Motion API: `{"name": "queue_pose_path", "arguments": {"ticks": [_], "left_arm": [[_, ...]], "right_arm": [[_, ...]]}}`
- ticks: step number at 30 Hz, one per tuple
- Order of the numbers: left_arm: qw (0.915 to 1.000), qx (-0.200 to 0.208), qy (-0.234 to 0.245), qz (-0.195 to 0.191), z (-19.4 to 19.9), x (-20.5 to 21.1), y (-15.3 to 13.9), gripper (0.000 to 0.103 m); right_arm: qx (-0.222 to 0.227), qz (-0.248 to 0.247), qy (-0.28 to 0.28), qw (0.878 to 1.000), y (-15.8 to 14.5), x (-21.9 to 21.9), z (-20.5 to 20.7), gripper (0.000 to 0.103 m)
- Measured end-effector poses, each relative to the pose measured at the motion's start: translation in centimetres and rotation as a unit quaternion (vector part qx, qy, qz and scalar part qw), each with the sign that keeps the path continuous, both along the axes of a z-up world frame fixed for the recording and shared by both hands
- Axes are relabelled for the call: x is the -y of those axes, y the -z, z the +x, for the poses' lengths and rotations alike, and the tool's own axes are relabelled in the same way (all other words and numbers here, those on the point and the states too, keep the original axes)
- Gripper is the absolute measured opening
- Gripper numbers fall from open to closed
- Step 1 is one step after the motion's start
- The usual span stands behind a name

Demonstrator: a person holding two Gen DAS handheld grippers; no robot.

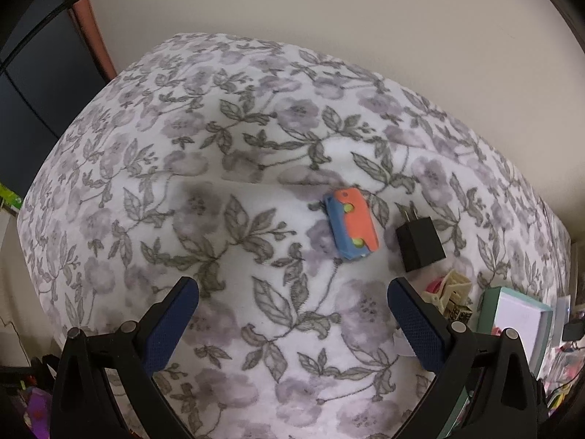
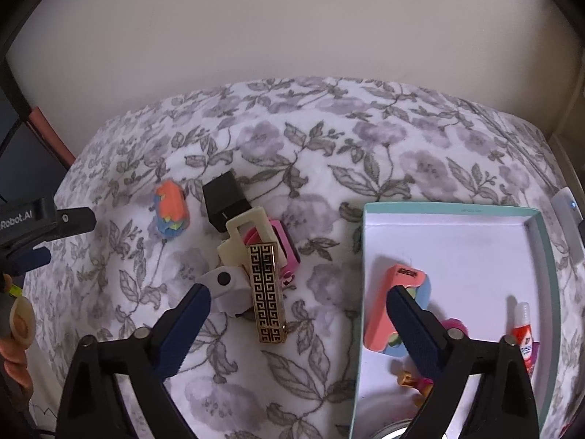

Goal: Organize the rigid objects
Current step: 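Withdraw both tools from the tray back over the remaining objects, then close the left tool on the white ring while the right tool moves toward the gold-patterned bar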

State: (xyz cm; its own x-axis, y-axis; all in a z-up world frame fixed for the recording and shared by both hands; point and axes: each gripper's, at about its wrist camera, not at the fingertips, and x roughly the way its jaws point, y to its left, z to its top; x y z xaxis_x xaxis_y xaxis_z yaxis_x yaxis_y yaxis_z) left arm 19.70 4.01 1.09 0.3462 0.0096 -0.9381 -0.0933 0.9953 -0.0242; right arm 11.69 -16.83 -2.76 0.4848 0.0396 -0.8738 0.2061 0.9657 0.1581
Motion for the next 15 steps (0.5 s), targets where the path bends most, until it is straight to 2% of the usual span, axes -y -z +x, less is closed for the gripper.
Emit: {"name": "queue_pose_path", "arguments": {"ticks": [6, 11, 15], "left_arm": [[0.9989, -0.028, 0.037, 0.001, 0.0, 2.5, 1.6, 0.103], [0.9967, -0.043, 0.069, 0.010, -0.4, 4.6, 2.6, 0.103], [0.9956, -0.049, 0.080, 0.001, -0.6, 5.5, 2.8, 0.103]], "right_arm": [[-0.013, 0.001, -0.001, 1.000, 0.9, 0.1, 0.1, 0.090], [-0.017, 0.007, 0.012, 1.000, 0.9, 1.2, 0.0, 0.089], [-0.013, 0.018, 0.025, 0.999, 0.6, 2.5, -0.3, 0.089]]}}
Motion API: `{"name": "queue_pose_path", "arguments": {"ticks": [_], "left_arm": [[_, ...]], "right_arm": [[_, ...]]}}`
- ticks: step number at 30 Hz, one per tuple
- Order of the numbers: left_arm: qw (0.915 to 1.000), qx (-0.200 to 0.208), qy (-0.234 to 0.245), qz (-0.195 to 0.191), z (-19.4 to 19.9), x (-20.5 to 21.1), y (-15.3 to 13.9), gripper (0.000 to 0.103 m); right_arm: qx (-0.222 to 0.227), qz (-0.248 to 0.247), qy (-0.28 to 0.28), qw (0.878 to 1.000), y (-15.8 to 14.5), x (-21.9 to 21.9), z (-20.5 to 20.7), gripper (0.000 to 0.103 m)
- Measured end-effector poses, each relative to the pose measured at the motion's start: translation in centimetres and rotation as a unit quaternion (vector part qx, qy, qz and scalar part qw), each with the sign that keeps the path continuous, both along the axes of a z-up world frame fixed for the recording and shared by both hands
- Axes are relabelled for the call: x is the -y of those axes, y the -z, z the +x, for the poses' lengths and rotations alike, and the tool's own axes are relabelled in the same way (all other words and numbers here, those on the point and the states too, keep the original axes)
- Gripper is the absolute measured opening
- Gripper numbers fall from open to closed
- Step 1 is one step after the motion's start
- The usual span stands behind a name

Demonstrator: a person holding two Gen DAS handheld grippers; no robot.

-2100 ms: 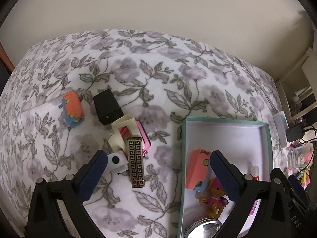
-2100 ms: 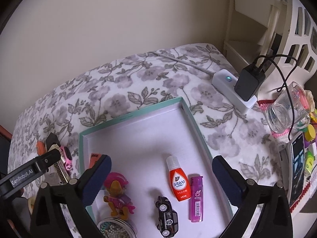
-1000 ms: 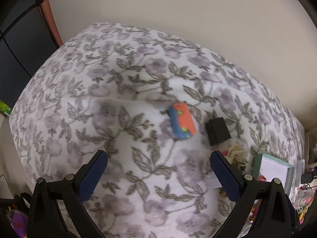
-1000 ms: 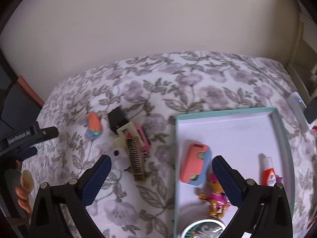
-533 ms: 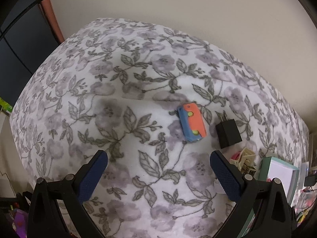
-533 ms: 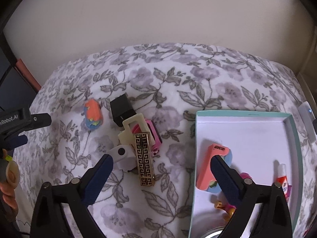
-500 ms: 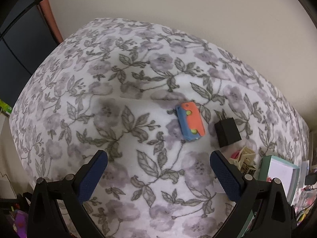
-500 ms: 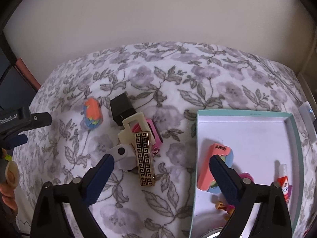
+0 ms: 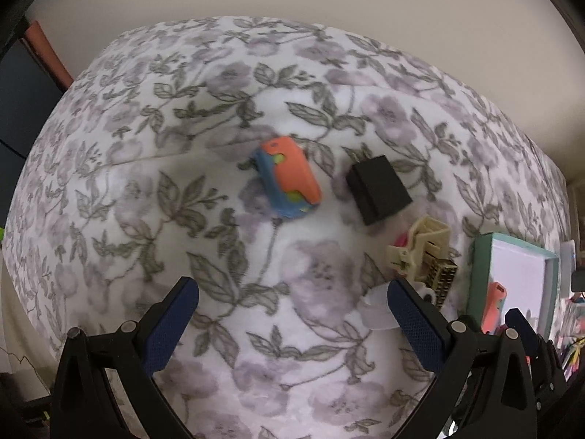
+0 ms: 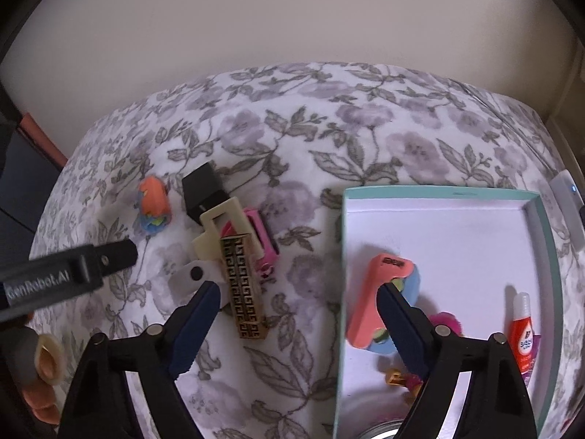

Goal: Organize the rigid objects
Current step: 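Close the left tool on the white ring while the right tool moves toward the gold-patterned bar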

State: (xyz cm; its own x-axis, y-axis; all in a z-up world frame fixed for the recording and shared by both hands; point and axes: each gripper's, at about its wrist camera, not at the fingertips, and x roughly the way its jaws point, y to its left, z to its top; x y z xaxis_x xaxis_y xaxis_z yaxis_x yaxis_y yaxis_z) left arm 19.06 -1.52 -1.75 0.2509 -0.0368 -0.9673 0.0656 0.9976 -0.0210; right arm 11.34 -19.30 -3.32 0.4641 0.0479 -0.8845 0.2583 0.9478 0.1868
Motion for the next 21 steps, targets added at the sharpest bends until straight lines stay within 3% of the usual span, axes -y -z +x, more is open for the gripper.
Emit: {"name": "queue_pose_path", "arguments": {"ticks": [10, 14, 21], "left_arm": [[0.9992, 0.000, 0.040, 0.002, -0.7, 2.6, 0.7, 0.103], [0.9988, -0.012, 0.047, -0.012, -0.7, 2.0, 0.9, 0.103], [0.9986, -0.022, 0.048, 0.006, -0.7, 1.5, 1.8, 0.103]], "right_arm": [[-0.006, 0.009, 0.021, 1.000, 0.2, 1.9, -0.4, 0.087], [-0.011, -0.004, 0.022, 1.000, 0.3, 2.0, -0.5, 0.087], [-0.009, 0.001, 0.035, 0.999, 0.2, 2.9, -0.7, 0.087]]}}
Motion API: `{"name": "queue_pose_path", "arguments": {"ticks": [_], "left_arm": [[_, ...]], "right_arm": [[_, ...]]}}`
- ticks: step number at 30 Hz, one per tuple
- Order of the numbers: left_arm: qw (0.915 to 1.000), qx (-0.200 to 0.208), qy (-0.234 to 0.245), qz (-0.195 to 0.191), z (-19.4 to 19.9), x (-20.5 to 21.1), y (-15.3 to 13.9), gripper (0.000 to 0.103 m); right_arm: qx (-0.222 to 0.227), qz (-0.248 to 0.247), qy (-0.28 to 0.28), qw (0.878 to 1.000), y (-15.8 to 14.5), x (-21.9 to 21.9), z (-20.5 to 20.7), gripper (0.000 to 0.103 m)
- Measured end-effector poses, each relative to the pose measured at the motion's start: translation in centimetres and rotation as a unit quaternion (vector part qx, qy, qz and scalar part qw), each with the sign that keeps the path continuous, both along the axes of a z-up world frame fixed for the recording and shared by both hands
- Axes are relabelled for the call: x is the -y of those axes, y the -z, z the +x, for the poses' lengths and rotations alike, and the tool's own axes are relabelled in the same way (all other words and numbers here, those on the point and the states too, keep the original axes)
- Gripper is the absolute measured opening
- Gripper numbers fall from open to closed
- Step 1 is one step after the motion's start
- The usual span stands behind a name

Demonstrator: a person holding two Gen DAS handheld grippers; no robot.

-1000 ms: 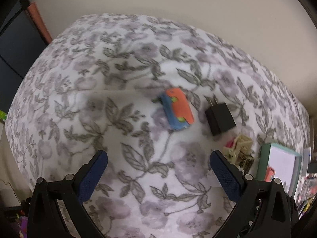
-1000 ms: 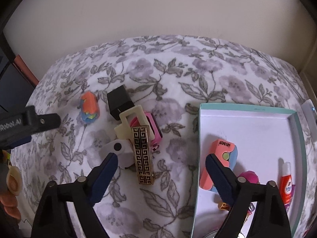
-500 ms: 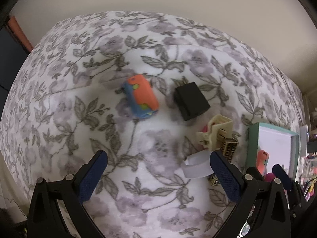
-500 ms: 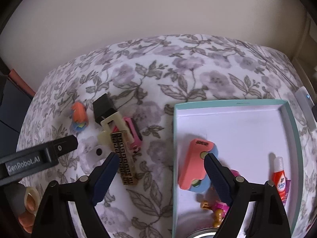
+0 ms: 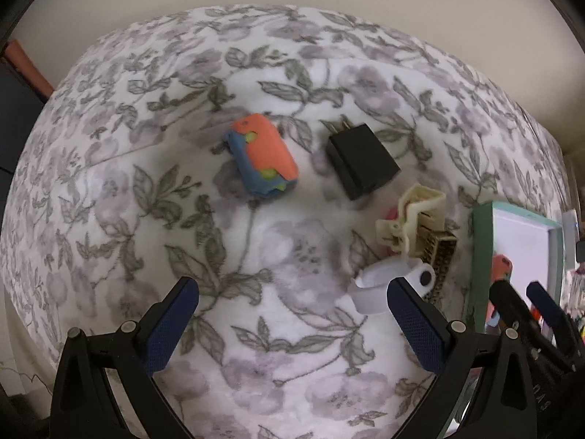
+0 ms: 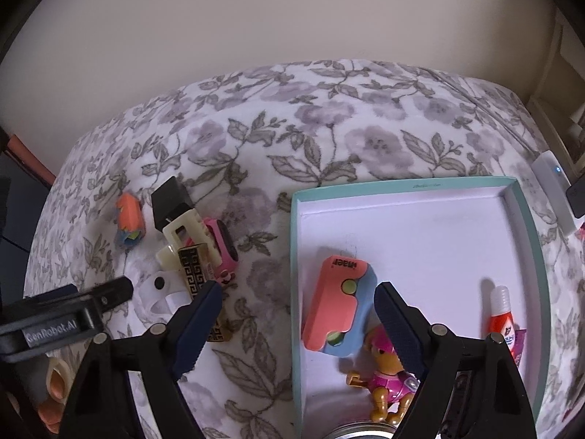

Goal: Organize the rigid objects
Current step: 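Close the left tool on the white ring while the right tool moves toward the gold-patterned bar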

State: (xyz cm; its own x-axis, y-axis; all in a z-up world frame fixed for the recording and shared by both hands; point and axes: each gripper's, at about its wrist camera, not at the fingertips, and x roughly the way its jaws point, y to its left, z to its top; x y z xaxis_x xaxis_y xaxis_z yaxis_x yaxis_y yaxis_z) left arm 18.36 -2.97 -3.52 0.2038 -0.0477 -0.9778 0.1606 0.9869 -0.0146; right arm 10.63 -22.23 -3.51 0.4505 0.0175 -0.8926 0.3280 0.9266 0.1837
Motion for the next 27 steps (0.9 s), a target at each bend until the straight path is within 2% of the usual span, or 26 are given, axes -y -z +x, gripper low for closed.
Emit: {"name": "queue_pose_path", "arguments": {"ticks": [6, 12, 16, 27], "left_arm": [[0.9986, 0.018, 0.042, 0.028, -0.8, 1.9, -0.1, 0.102], [0.9937, 0.056, 0.085, 0.048, -1.6, 3.6, -0.7, 0.096], [0.9899, 0.071, 0.111, 0.051, -2.1, 4.6, -1.1, 0.083], [0.9847, 0.070, 0.156, 0.033, -3.0, 5.8, -1.2, 0.065]], "right_arm": [[-0.001, 0.005, 0.009, 1.000, 0.0, 0.5, 0.0, 0.087], [-0.004, 0.007, 0.011, 1.000, 0.1, 0.6, 0.0, 0.086], [-0.004, 0.010, 0.015, 1.000, 0.2, 0.8, -0.1, 0.086], [-0.006, 0.016, 0.022, 1.000, 0.3, 1.2, -0.2, 0.086]]}}
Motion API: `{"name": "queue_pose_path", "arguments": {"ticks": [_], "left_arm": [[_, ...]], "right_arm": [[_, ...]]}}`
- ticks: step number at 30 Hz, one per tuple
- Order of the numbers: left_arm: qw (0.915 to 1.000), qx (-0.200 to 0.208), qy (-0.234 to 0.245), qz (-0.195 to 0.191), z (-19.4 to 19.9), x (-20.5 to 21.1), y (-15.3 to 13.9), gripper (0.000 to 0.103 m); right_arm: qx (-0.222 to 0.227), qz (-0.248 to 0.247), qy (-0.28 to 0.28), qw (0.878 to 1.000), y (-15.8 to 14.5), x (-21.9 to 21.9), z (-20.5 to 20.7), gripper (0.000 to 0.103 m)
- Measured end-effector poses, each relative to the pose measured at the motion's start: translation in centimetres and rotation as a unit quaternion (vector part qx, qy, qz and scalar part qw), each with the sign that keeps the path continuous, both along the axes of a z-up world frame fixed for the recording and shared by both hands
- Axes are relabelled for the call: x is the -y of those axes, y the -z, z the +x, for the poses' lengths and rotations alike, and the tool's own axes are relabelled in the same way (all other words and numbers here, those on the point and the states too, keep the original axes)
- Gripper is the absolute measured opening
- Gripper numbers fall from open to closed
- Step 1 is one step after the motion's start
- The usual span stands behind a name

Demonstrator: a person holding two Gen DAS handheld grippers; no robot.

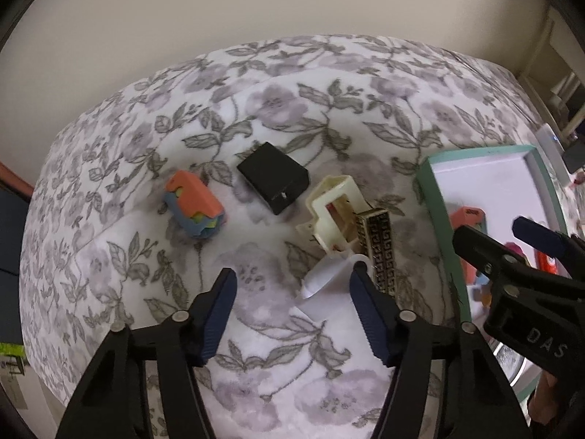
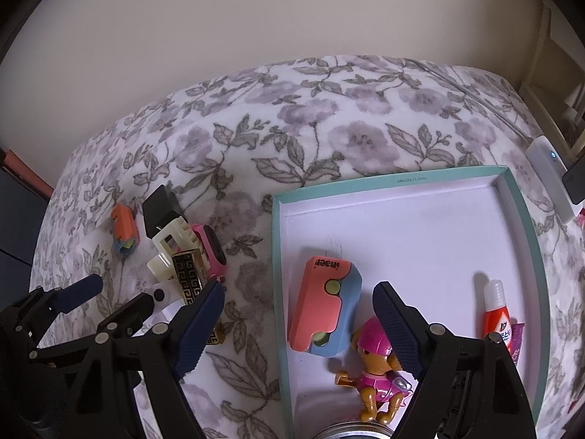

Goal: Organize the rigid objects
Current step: 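Close the left tool on the white ring while the right tool moves toward the gold-patterned bar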

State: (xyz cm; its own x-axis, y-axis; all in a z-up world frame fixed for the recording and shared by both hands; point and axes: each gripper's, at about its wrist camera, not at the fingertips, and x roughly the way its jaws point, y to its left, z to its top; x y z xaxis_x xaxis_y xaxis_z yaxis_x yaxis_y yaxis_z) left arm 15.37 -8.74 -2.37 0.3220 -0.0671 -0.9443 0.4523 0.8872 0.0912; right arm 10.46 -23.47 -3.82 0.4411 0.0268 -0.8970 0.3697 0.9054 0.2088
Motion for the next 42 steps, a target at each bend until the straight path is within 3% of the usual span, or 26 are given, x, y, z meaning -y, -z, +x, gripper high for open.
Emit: {"name": "queue_pose_path", "arguments": {"ticks": [15, 19, 24, 31, 34, 42], "left_arm": [[0.9988, -0.018, 0.046, -0.008, -1.0, 1.3, 0.9, 0.065], [0.9981, -0.016, 0.060, -0.002, -1.4, 1.8, 1.1, 0.060], [0.9969, -0.024, 0.074, 0.009, -1.9, 2.6, 2.0, 0.059], [0.9962, -0.023, 0.073, 0.041, -2.1, 3.1, 3.2, 0.059], [0.9964, -0.025, 0.060, 0.054, -1.7, 2.9, 3.7, 0.059], [0.9962, -0.029, 0.017, 0.081, -0.5, 1.1, 4.5, 0.054]], "right_arm": [[-0.003, 0.000, -0.003, 1.000, 0.2, -0.2, 0.1, 0.085], [-0.004, 0.000, -0.006, 1.000, 0.2, -0.3, 0.2, 0.085], [-0.006, 0.001, -0.008, 1.000, 0.3, -0.3, 0.2, 0.079], [-0.010, 0.007, -0.011, 1.000, 0.6, -0.4, 0.3, 0.072], [-0.008, 0.009, -0.014, 1.000, 0.5, -0.5, 0.4, 0.071], [-0.008, 0.029, -0.030, 0.999, 0.6, -1.2, 0.6, 0.057]]}}
